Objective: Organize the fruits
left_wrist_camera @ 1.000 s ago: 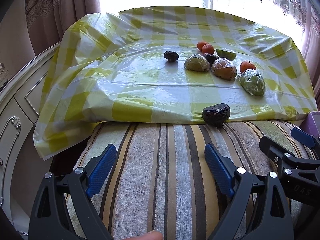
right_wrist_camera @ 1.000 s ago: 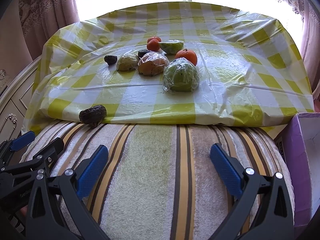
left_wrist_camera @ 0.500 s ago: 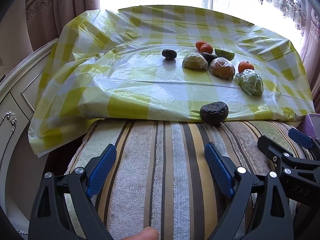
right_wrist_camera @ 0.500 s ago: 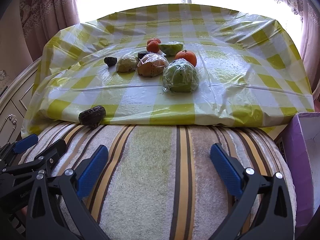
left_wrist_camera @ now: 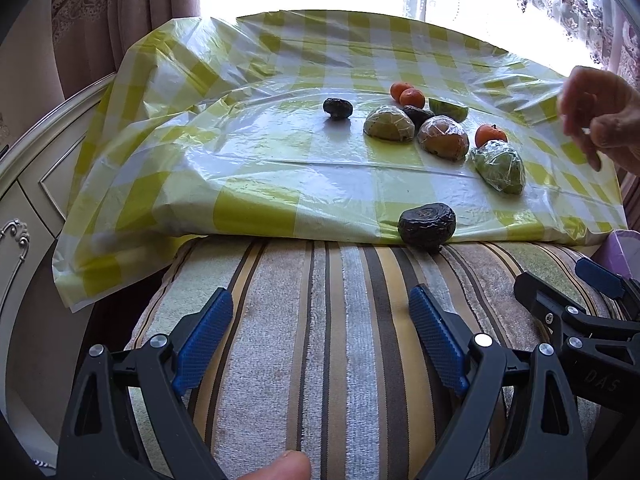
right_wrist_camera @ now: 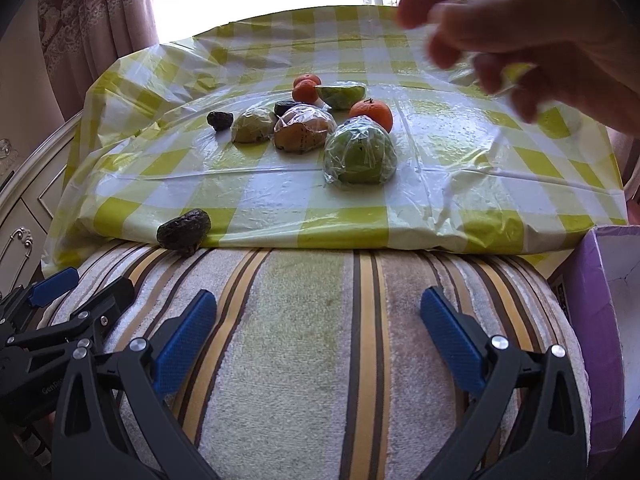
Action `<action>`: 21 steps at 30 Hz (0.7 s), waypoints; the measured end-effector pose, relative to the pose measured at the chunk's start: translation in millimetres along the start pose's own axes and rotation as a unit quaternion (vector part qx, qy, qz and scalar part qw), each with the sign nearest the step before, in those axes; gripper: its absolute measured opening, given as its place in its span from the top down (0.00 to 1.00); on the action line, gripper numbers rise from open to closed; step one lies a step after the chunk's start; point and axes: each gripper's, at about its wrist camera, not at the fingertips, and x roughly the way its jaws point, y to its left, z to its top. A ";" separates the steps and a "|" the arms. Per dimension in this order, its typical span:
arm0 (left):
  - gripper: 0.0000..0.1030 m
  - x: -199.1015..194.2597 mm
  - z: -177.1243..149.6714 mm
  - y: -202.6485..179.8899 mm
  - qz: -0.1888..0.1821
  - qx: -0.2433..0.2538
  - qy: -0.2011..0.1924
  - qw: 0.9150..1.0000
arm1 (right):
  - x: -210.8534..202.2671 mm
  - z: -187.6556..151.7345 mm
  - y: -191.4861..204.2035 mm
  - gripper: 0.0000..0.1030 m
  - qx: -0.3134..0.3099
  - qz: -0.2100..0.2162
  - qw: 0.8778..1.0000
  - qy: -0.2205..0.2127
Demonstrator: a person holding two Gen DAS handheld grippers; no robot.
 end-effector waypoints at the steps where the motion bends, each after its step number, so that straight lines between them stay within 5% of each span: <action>1: 0.15 -0.1 -0.3 -0.3 0.001 -0.001 0.000 1.000 | 0.1 0.2 -0.1 0.01 -0.001 0.001 1.000 0.000; 21: 0.15 2.0 0.6 -1.4 0.003 0.001 0.000 1.000 | -1.4 -0.4 -7.8 0.01 0.002 -0.002 1.000 0.000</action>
